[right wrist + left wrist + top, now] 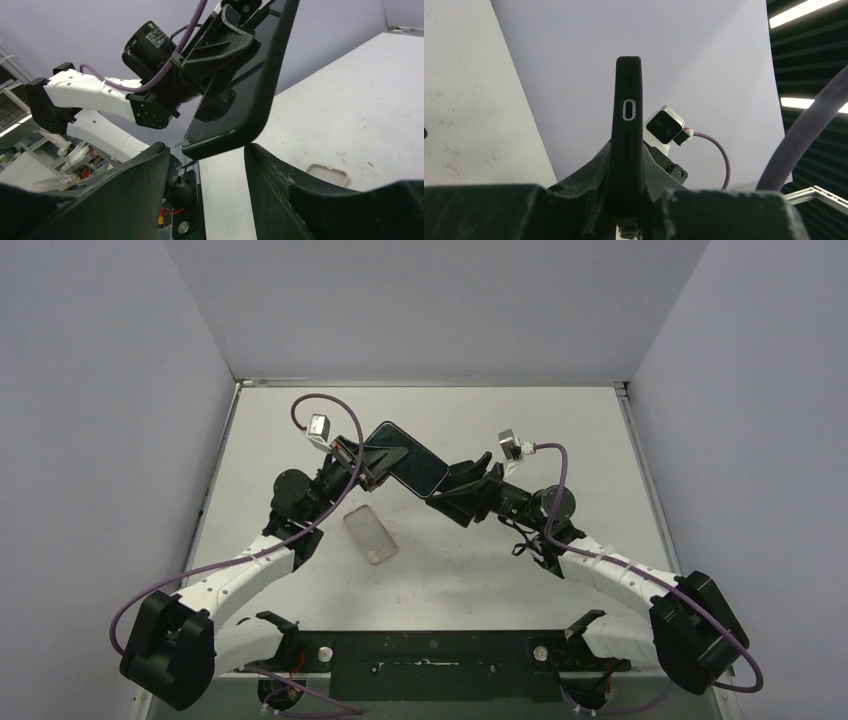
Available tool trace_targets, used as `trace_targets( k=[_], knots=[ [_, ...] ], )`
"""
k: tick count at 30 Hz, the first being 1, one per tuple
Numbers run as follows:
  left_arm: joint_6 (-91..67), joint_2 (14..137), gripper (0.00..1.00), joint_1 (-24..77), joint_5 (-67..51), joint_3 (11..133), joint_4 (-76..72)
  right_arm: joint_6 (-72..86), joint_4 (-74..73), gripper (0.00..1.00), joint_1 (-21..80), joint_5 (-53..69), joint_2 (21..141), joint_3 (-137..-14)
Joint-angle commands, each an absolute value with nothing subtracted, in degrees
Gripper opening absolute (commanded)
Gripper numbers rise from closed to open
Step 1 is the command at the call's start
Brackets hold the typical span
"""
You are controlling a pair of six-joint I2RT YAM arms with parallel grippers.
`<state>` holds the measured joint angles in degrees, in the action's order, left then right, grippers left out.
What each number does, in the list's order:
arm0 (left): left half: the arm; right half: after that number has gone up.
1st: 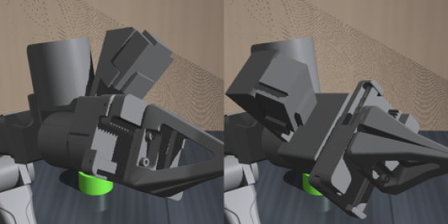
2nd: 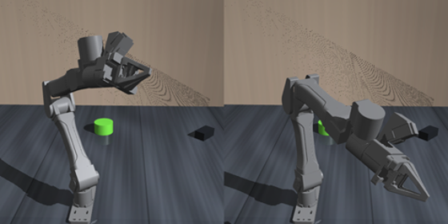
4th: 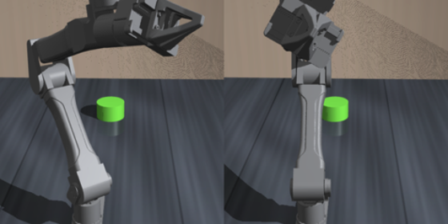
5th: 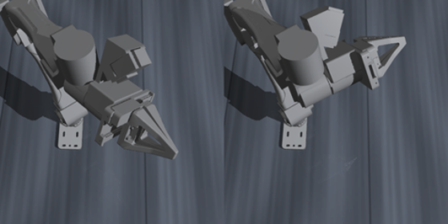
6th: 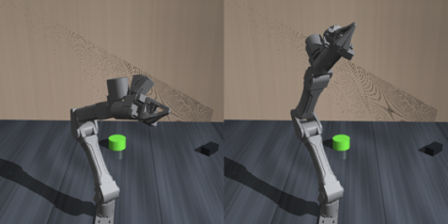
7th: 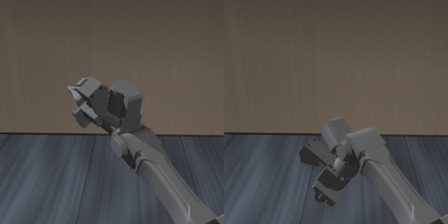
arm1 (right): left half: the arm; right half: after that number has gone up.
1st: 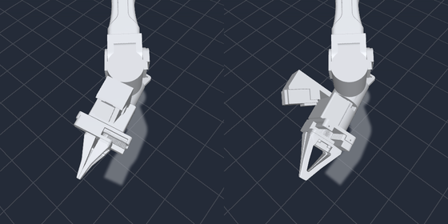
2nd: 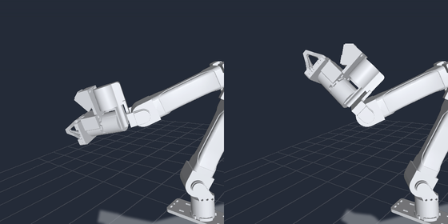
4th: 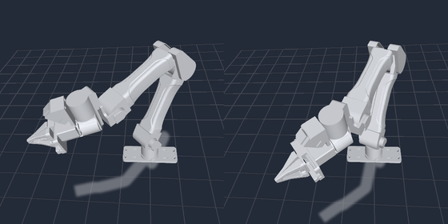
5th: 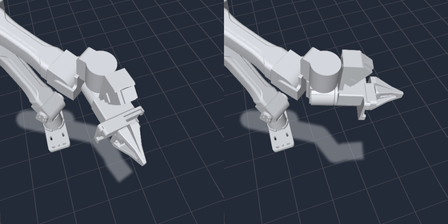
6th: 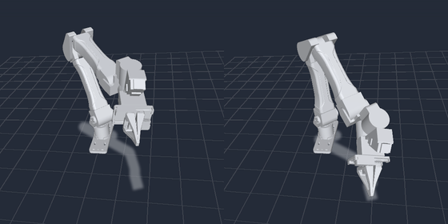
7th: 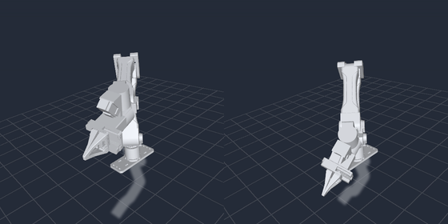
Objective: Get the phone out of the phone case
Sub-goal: Remove the phone case from the phone.
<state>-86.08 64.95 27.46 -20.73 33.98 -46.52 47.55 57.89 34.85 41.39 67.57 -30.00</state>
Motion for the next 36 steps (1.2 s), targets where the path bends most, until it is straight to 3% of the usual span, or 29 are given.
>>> trace_targets(
  k=[1, 8, 18, 25, 32, 36],
  knots=[
    [-86.4, 63.7, 0.00, 27.8, -21.5, 35.4, -52.2, 50.2, 68.0, 0.56, 35.8, 43.8, 69.6, -33.5],
    [-88.5, 65.0, 0.00, 28.1, -22.4, 35.4, -53.5, 49.0, 68.5, 0.47, 35.6, 45.0, 71.2, -34.5],
    [-92.7, 65.6, 0.00, 28.4, -23.1, 35.5, -54.9, 39.6, 62.6, 0.16, 35.3, 50.8, 70.8, -36.1],
    [-97.0, 66.2, 0.00, 28.6, -23.7, 35.6, -56.1, 22.6, 41.9, 0.15, 36.3, 51.9, 68.1, -39.8],
    [-98.8, 66.2, 0.00, 29.3, -24.6, 36.7, -56.0, 5.9, 22.6, 0.16, 38.6, 42.6, 66.8, -43.4],
    [-99.4, 65.9, 0.00, 29.4, -25.2, 36.8, -56.0, 0.7, 18.5, 0.22, 38.2, 36.9, 66.4, -43.7]
  ],
)
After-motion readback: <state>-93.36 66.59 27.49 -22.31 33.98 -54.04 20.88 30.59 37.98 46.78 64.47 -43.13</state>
